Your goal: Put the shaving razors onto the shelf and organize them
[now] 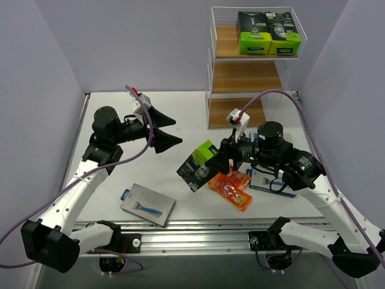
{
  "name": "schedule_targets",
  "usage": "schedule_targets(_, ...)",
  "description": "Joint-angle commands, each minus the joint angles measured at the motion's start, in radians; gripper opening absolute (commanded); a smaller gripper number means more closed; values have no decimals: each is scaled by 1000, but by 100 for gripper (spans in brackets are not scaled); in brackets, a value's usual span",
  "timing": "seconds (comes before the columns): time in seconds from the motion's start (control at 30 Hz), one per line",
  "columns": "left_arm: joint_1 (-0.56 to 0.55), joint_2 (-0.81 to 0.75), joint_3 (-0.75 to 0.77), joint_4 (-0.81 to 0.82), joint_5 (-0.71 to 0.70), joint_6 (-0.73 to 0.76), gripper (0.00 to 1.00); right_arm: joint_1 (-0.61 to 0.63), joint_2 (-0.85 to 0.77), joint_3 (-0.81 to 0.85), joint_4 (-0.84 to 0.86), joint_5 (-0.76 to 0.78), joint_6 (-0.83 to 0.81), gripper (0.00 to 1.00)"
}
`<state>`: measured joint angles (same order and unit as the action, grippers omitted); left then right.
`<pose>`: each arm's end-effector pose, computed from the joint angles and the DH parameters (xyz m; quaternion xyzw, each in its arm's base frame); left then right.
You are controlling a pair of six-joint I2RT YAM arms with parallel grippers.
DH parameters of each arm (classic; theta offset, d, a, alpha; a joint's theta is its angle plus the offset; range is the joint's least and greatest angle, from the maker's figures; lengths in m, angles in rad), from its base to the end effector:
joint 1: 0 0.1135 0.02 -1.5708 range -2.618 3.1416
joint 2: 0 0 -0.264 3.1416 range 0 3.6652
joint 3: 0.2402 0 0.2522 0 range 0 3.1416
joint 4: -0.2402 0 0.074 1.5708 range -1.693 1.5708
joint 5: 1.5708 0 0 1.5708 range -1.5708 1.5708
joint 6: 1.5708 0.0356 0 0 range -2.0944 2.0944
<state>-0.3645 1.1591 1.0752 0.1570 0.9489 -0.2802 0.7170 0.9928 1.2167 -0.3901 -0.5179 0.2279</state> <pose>0.2307 -0.1190 0.4016 0.3599 0.5910 -0.5014 0.5195 0.1428 0.1478 0.4301 -0.3391 0.6759 0.4582 0.4671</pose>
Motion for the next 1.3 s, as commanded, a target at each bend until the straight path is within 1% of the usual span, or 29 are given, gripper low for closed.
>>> schedule_targets(0.0, 7, -18, -12, 19, -48, 33, 97, -16, -22, 105, 155, 52, 45, 0)
schedule_targets(0.13, 9, -3, -21, 93, 54, 0, 96, -25, 10, 153, 149, -19, 31, 0)
schedule_targets(0.2, 10, -7, -12, 89, 36, -2, 96, -34, 30, 185, 137, 11, 30, 0)
schedule_targets(0.23, 10, -15, -11, 57, 13, 7, 96, -39, 33, 196, 134, 33, 42, 0)
schedule_targets(0.37, 10, -61, -24, -31, -207, 48, 96, -57, 59, 265, 172, 90, 85, 0)
schedule_targets(0.4, 9, -73, -32, -55, -237, 70, 96, -60, 72, 288, 187, 107, 94, 0)
schedule_targets(0.53, -11, -88, -90, -103, -402, 107, 96, -68, 115, 458, 220, 244, 120, 0)
schedule_targets(0.57, -17, -91, -90, -114, -438, 110, 96, -68, 124, 484, 229, 309, 128, 0)
schedule_targets(0.6, -28, -93, -83, -152, -500, 125, 96, -68, 136, 506, 261, 344, 133, 0)
schedule_targets(0.63, -54, -95, -77, -155, -534, 137, 96, -70, 142, 524, 279, 384, 137, 0)
schedule_targets(0.67, -63, -96, -70, -192, -567, 151, 96, -70, 151, 550, 325, 453, 145, 0)
schedule_targets(0.7, -73, -101, -70, -207, -603, 153, 96, -71, 156, 560, 348, 484, 145, 0)
schedule_targets(0.73, -88, -104, -70, -214, -619, 156, 96, -70, 162, 567, 370, 511, 148, 0)
schedule_targets(0.77, -96, -108, -72, -217, -637, 157, 96, -70, 176, 587, 420, 595, 151, 0)
schedule_targets(0.8, -105, -108, -73, -224, -665, 159, 96, -70, 184, 596, 440, 633, 156, 0)
schedule_targets(0.83, -116, -108, -72, -229, -674, 159, 96, -70, 190, 599, 465, 671, 160, 0)
schedule_targets(0.87, -123, -108, -70, -235, -683, 164, 95, -71, 196, 592, 531, 703, 163, 0)
schedule_targets(0.93, -139, -110, -70, -240, -703, 167, 96, -71, 195, 563, 617, 820, 172, 0)
schedule_targets(0.97, -148, -111, -72, -240, -703, 167, 95, -71, 188, 543, 708, 866, 175, 0)
schedule_targets(1.0, -155, -111, -73, -240, -703, 167, 95, -73, 188, 520, 741, 954, 168, 0)
schedule_targets(1.07, -177, -116, -75, -238, -702, 165, 95, -83, 216, 538, 778, 1012, 153, 0)
schedule_targets(1.13, -192, -121, -77, -237, -693, 170, 95, -90, 239, 595, 777, 1065, 137, 0)
schedule_targets(1.27, -217, -130, -77, -247, -716, 180, 95, -114, 245, 590, 874, 1139, 117, 0)
